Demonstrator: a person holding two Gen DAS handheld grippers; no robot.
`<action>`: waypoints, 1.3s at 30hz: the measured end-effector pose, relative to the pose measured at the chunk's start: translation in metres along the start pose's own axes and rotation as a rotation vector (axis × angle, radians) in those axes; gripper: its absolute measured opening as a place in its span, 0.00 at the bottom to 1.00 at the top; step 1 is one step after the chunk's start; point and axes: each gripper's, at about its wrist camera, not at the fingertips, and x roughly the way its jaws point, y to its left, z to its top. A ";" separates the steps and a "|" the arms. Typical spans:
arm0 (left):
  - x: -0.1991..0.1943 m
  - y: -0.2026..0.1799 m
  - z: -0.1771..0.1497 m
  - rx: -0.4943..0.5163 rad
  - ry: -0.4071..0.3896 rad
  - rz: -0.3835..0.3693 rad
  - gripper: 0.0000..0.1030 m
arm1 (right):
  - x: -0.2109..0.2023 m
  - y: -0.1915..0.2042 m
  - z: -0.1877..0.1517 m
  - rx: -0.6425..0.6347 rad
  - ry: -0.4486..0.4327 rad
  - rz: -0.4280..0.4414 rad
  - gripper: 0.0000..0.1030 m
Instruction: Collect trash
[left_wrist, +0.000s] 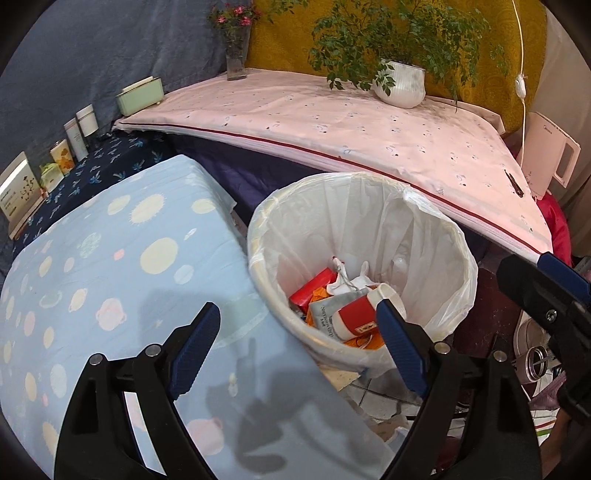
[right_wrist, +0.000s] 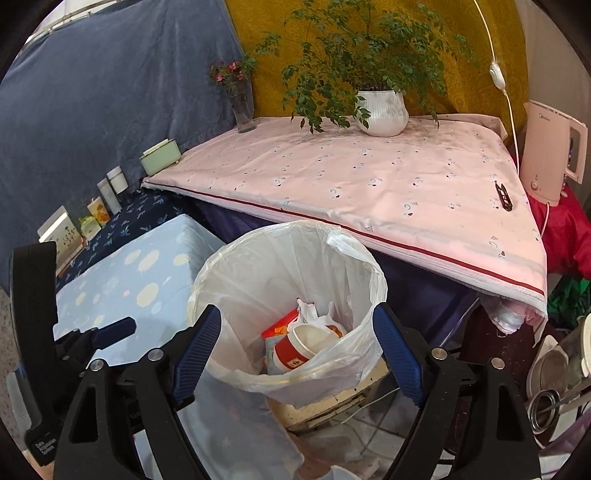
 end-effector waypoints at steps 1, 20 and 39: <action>-0.002 0.003 -0.002 -0.004 0.001 0.008 0.80 | -0.001 0.001 -0.001 -0.002 0.001 0.000 0.81; -0.038 0.040 -0.033 -0.096 0.003 0.056 0.86 | -0.017 0.038 -0.030 -0.116 0.049 -0.027 0.81; -0.057 0.058 -0.062 -0.148 0.004 0.120 0.91 | -0.026 0.061 -0.059 -0.194 0.095 -0.048 0.84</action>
